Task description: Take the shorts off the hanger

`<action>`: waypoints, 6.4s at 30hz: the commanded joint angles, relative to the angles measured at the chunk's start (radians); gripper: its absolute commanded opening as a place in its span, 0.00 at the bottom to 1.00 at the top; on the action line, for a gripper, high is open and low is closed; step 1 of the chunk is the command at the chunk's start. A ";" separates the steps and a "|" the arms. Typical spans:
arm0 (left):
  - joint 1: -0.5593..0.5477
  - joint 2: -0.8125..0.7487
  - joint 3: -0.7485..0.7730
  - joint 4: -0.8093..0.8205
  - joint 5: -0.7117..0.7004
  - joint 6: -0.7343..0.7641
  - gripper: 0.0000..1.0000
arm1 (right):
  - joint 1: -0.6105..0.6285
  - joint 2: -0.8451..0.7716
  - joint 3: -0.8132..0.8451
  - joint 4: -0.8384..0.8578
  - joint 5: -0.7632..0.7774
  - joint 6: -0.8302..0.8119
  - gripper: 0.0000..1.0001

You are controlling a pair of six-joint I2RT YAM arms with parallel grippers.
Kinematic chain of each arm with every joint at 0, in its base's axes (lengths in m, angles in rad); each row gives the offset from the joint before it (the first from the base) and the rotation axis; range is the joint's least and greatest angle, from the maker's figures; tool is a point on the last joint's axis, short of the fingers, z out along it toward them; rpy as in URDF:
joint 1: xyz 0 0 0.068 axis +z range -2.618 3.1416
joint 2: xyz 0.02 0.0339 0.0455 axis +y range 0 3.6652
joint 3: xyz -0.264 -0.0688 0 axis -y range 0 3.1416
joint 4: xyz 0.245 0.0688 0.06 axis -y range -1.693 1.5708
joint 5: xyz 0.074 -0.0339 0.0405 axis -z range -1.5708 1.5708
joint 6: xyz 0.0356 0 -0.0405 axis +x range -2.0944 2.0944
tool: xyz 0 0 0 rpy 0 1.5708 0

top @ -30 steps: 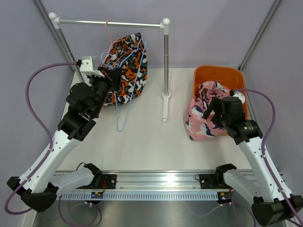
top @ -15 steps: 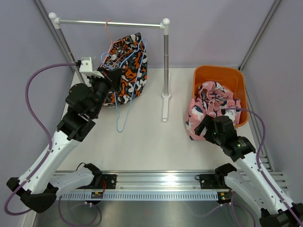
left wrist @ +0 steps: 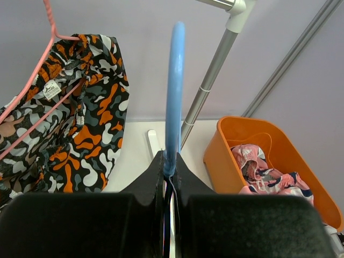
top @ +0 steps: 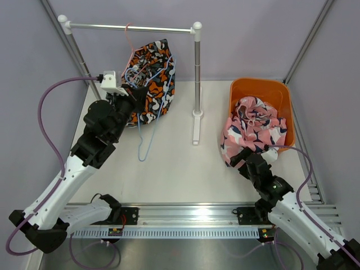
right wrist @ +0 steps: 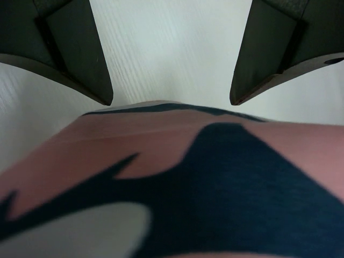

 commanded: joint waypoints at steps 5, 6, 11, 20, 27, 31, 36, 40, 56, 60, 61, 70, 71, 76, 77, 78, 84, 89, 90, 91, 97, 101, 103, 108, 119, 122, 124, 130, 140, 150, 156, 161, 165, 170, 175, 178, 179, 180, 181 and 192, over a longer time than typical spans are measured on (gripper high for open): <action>0.002 -0.014 -0.001 0.051 0.013 0.010 0.00 | 0.015 -0.046 -0.086 0.233 0.237 0.106 0.99; 0.002 -0.012 -0.003 0.053 0.013 0.010 0.00 | 0.015 -0.044 -0.095 0.271 0.235 0.089 0.99; 0.002 -0.011 -0.010 0.056 0.016 0.007 0.00 | 0.015 -0.050 -0.132 0.446 0.235 0.019 0.93; 0.002 -0.006 0.013 0.042 0.019 0.008 0.00 | 0.016 0.002 -0.097 0.534 0.122 -0.038 0.03; 0.002 -0.005 0.028 0.028 0.013 0.016 0.00 | 0.016 -0.020 0.035 0.468 -0.166 -0.109 0.00; 0.002 0.000 0.033 0.030 0.013 0.012 0.00 | 0.018 0.019 0.211 0.408 -0.312 -0.153 0.00; 0.002 0.011 0.046 0.028 0.022 0.007 0.00 | 0.018 0.043 0.410 0.277 -0.179 -0.188 0.00; 0.002 0.034 0.074 0.008 0.037 0.008 0.00 | 0.016 0.169 0.645 0.136 0.138 -0.273 0.00; 0.002 0.184 0.267 -0.185 0.105 0.093 0.00 | -0.258 0.792 0.977 -0.004 0.211 -0.254 0.00; 0.002 0.225 0.315 -0.240 0.130 0.119 0.00 | -0.289 0.904 0.977 -0.001 0.108 -0.251 0.01; 0.002 0.233 0.324 -0.246 0.130 0.124 0.00 | -0.289 0.919 0.974 0.000 0.075 -0.251 0.04; 0.002 0.333 0.448 -0.268 0.047 0.162 0.00 | -0.291 0.804 0.917 0.045 0.030 -0.277 0.66; 0.002 0.344 0.464 -0.266 0.035 0.162 0.00 | -0.289 0.803 0.921 0.039 0.036 -0.280 0.68; 0.002 0.452 0.610 -0.260 -0.030 0.182 0.00 | -0.289 0.800 0.935 0.011 0.071 -0.305 0.78; 0.002 0.471 0.632 -0.260 -0.047 0.189 0.00 | -0.289 0.794 0.932 0.011 0.071 -0.307 0.79; 0.002 0.488 0.655 -0.265 -0.088 0.197 0.00 | -0.291 0.787 0.922 0.017 0.065 -0.311 0.79; 0.005 0.603 0.749 -0.205 -0.206 0.252 0.00 | -0.291 0.735 0.915 0.031 0.021 -0.333 0.79; 0.011 0.644 0.715 -0.037 -0.260 0.294 0.00 | -0.291 0.674 0.906 0.049 -0.021 -0.346 0.79; 0.013 0.650 0.708 -0.009 -0.263 0.301 0.00 | -0.289 0.668 0.897 0.059 -0.027 -0.354 0.79; 0.013 0.655 0.703 0.016 -0.265 0.308 0.00 | -0.291 0.654 0.895 0.060 -0.033 -0.356 0.79; 0.013 0.660 0.669 0.151 -0.283 0.354 0.00 | -0.291 0.597 0.842 0.097 -0.076 -0.365 0.79; 0.016 0.701 0.747 0.120 -0.246 0.369 0.00 | -0.291 0.585 0.833 0.102 -0.079 -0.369 0.79; 0.024 0.721 0.801 0.087 -0.194 0.384 0.00 | -0.289 0.579 0.826 0.109 -0.103 -0.368 0.79; 0.051 0.785 0.875 0.015 -0.125 0.374 0.00 | -0.289 0.554 0.803 0.117 -0.119 -0.368 0.79; 0.085 0.798 0.852 0.041 -0.047 0.328 0.00 | -0.289 0.508 0.780 0.121 -0.122 -0.385 0.79; 0.088 0.784 0.826 0.067 -0.025 0.334 0.00 | -0.291 0.502 0.779 0.128 -0.130 -0.385 0.79; 0.093 0.788 0.830 0.064 -0.015 0.334 0.00 | -0.289 0.504 0.777 0.128 -0.136 -0.382 0.79; 0.133 0.824 0.888 0.012 0.054 0.266 0.00 | -0.289 0.493 0.776 0.126 -0.139 -0.383 0.79; 0.142 0.861 0.907 -0.002 0.067 0.263 0.00 | -0.291 0.502 0.771 0.134 -0.153 -0.382 0.78; 0.142 0.928 0.950 -0.056 0.084 0.237 0.00 | -0.289 0.504 0.765 0.137 -0.145 -0.382 0.78; 0.142 0.939 0.933 -0.050 0.114 0.231 0.00 | -0.291 0.510 0.760 0.141 -0.142 -0.380 0.78; 0.137 0.908 0.861 -0.005 0.145 0.231 0.00 | -0.289 0.513 0.754 0.143 -0.142 -0.380 0.78; 0.139 0.891 0.840 -0.007 0.137 0.231 0.11 | -0.289 0.508 0.753 0.141 -0.142 -0.382 0.78; 0.139 0.841 0.769 0.044 0.140 0.236 0.26 | -0.289 0.505 0.754 0.141 -0.139 -0.385 0.78; 0.139 0.781 0.718 0.064 0.140 0.240 0.29 | -0.291 0.505 0.754 0.141 -0.140 -0.386 0.78; 0.139 0.734 0.674 0.080 0.137 0.243 0.32 | -0.291 0.508 0.754 0.143 -0.131 -0.389 0.78; 0.139 0.721 0.663 0.087 0.136 0.245 0.34 | -0.291 0.511 0.754 0.143 -0.130 -0.391 0.78; 0.139 0.707 0.649 0.093 0.134 0.249 0.36 | -0.291 0.513 0.754 0.143 -0.130 -0.389 0.78; 0.139 0.695 0.627 0.096 0.136 0.251 0.36 | -0.289 0.514 0.753 0.144 -0.134 -0.389 0.78; 0.140 0.530 0.489 0.091 0.061 0.274 0.40 | -0.289 0.528 0.748 0.155 -0.142 -0.389 0.78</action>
